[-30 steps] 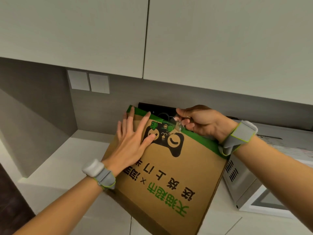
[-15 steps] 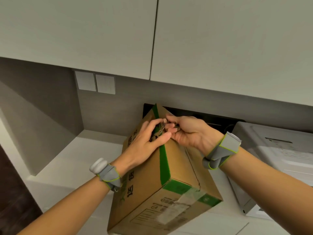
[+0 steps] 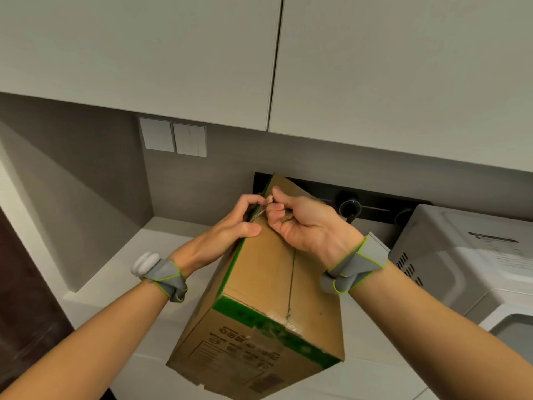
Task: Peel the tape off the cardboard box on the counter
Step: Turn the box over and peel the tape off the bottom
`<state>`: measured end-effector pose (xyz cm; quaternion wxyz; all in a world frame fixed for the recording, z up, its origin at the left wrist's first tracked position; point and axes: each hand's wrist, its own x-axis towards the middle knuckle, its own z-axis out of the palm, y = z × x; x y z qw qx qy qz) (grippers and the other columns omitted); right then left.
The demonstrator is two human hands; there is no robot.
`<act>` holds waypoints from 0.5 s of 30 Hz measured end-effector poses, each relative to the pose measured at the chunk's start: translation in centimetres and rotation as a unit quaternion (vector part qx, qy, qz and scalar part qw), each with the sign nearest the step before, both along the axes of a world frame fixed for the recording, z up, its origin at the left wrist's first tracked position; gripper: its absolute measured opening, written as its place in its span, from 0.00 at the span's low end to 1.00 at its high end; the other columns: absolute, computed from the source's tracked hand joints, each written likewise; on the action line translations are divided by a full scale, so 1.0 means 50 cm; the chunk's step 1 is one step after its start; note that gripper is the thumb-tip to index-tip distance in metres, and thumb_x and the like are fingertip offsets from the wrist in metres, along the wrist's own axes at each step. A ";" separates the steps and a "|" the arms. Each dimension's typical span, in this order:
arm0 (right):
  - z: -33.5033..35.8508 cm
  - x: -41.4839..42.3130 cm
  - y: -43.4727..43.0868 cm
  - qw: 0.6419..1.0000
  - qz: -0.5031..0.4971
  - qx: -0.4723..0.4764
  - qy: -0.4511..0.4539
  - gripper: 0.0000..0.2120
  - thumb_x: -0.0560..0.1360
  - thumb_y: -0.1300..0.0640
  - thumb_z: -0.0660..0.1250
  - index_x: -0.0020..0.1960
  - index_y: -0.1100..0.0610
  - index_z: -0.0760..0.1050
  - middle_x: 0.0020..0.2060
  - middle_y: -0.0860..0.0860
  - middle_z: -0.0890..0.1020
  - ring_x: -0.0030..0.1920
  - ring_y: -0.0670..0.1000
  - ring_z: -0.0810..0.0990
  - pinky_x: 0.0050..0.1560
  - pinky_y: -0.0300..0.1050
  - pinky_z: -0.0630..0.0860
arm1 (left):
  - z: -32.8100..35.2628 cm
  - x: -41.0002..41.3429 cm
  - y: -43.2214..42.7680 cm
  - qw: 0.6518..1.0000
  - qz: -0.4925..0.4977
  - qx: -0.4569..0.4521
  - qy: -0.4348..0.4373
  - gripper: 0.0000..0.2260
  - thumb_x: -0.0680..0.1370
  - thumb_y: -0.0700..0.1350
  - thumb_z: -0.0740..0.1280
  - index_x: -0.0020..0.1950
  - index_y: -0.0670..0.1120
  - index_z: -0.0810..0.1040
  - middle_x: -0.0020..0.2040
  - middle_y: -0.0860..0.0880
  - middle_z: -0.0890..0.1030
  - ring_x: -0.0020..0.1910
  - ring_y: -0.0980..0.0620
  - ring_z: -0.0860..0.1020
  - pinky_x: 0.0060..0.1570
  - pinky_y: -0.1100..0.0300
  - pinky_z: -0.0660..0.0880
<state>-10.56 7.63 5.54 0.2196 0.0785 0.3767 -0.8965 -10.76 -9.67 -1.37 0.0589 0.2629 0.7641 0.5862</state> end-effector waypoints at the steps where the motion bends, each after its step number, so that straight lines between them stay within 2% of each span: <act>1: -0.001 0.000 -0.003 1.000 -0.002 0.008 0.007 0.06 0.82 0.65 0.62 0.47 0.62 0.73 0.35 0.55 0.72 0.23 0.46 0.70 0.22 0.35 0.70 | 0.001 0.001 -0.004 1.000 0.002 0.001 -0.003 0.29 0.71 0.60 0.65 0.71 0.55 0.67 0.68 0.49 0.73 0.65 0.49 0.73 0.66 0.50 0.70; 3: 0.001 -0.002 -0.005 0.998 0.004 0.054 0.035 0.03 0.81 0.66 0.65 0.48 0.63 0.74 0.37 0.56 0.74 0.25 0.46 0.71 0.23 0.35 0.71 | 0.004 0.002 -0.011 1.000 0.010 0.000 -0.005 0.29 0.72 0.59 0.64 0.71 0.53 0.67 0.67 0.47 0.73 0.65 0.46 0.74 0.65 0.51 0.71; 5: 0.011 -0.003 -0.001 0.991 0.007 0.115 0.064 0.02 0.81 0.65 0.66 0.51 0.65 0.74 0.40 0.59 0.76 0.29 0.47 0.73 0.26 0.35 0.73 | 0.009 0.006 -0.014 1.000 0.011 -0.001 -0.008 0.29 0.71 0.59 0.63 0.70 0.52 0.66 0.66 0.43 0.73 0.60 0.49 0.75 0.61 0.55 0.72; 7: 0.021 -0.003 0.002 0.981 0.006 0.172 0.087 0.09 0.81 0.60 0.68 0.54 0.65 0.72 0.41 0.59 0.76 0.32 0.49 0.74 0.31 0.38 0.77 | 0.010 0.008 -0.016 1.000 0.011 -0.002 -0.014 0.28 0.71 0.59 0.62 0.69 0.53 0.66 0.66 0.42 0.72 0.58 0.51 0.74 0.59 0.55 0.72; 9: 0.029 -0.003 0.002 0.956 0.018 0.262 0.127 0.17 0.79 0.52 0.71 0.57 0.64 0.73 0.39 0.57 0.76 0.32 0.49 0.74 0.35 0.41 0.78 | 0.010 0.010 -0.014 1.000 0.013 -0.006 -0.020 0.27 0.71 0.60 0.63 0.69 0.53 0.66 0.66 0.43 0.72 0.59 0.50 0.74 0.59 0.53 0.71; 11: 0.041 -0.002 0.001 0.889 0.059 0.412 0.193 0.21 0.77 0.44 0.71 0.55 0.62 0.77 0.36 0.54 0.74 0.31 0.47 0.73 0.36 0.41 0.78 | 0.011 0.012 -0.009 1.000 0.004 -0.011 -0.022 0.29 0.71 0.61 0.63 0.70 0.53 0.65 0.66 0.48 0.72 0.62 0.53 0.73 0.62 0.56 0.71; 13: 0.058 -0.002 -0.002 0.778 0.107 0.564 0.256 0.23 0.75 0.39 0.71 0.48 0.61 0.77 0.35 0.53 0.73 0.30 0.48 0.73 0.33 0.39 0.78 | 0.017 0.014 0.000 0.999 -0.010 -0.024 -0.021 0.32 0.72 0.62 0.64 0.74 0.55 0.62 0.71 0.55 0.70 0.69 0.59 0.70 0.66 0.64 0.69; 15: 0.072 -0.006 -0.005 0.675 0.140 0.665 0.286 0.25 0.75 0.38 0.71 0.46 0.62 0.76 0.34 0.53 0.73 0.31 0.49 0.75 0.29 0.37 0.77 | 0.027 0.017 0.010 0.999 -0.018 -0.043 -0.016 0.36 0.71 0.63 0.63 0.78 0.55 0.59 0.75 0.55 0.67 0.74 0.61 0.66 0.67 0.68 0.65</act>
